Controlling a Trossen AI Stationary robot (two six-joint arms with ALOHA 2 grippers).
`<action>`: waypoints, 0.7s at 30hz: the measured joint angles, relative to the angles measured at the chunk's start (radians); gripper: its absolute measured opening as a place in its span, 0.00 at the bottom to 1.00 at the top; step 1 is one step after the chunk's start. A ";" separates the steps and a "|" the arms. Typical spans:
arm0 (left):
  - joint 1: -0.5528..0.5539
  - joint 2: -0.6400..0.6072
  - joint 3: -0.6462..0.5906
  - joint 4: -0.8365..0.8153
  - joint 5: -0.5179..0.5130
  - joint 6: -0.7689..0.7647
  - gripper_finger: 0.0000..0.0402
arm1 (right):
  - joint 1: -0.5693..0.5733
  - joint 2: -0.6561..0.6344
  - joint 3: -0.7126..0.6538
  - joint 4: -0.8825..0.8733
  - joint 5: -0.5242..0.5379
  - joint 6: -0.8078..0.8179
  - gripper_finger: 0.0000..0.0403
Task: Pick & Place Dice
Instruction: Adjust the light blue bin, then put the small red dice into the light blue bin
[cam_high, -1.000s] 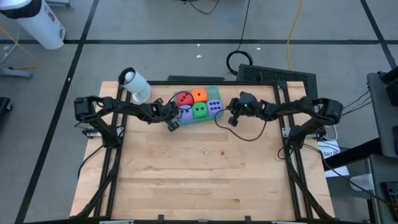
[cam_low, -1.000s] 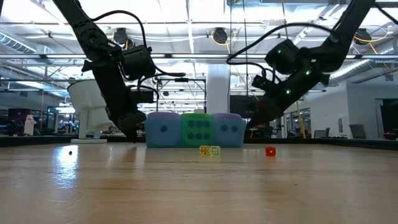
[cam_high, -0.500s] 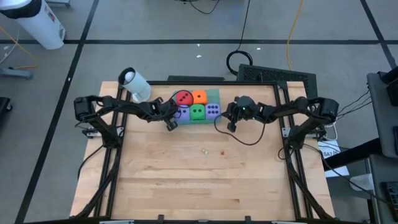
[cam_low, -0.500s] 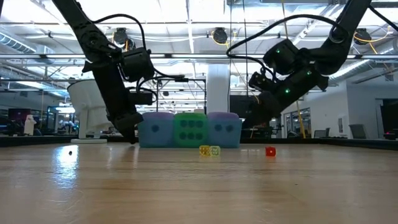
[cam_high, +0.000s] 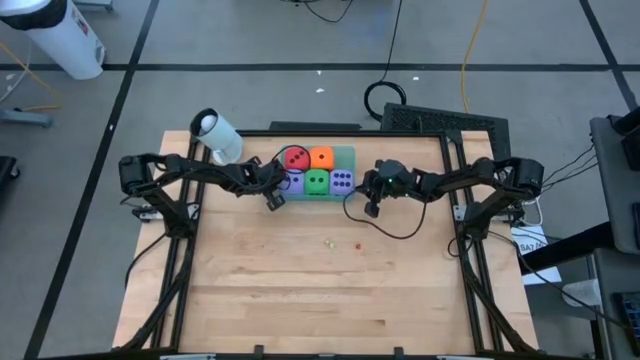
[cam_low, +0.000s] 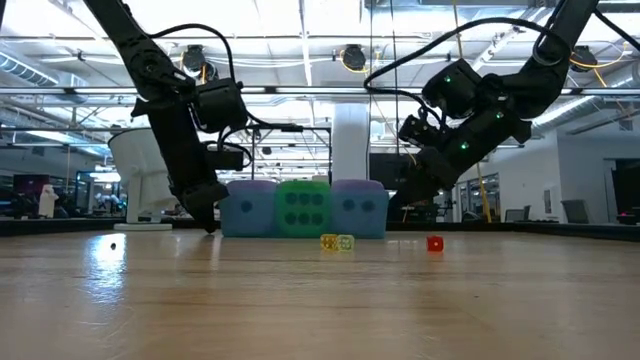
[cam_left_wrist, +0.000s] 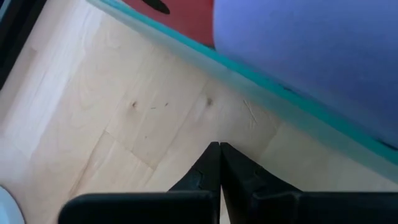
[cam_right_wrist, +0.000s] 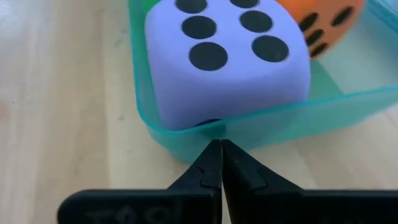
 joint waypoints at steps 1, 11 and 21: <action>-0.002 0.000 0.000 -0.001 -0.003 -0.005 0.02 | -0.005 0.000 0.000 -0.003 -0.001 -0.001 0.00; -0.054 -0.032 0.003 -0.038 -0.029 -0.006 0.02 | -0.022 0.000 0.002 -0.013 0.002 -0.012 0.00; -0.118 -0.123 0.003 -0.073 -0.167 0.029 0.03 | -0.021 0.000 0.002 -0.081 -0.003 -0.027 0.00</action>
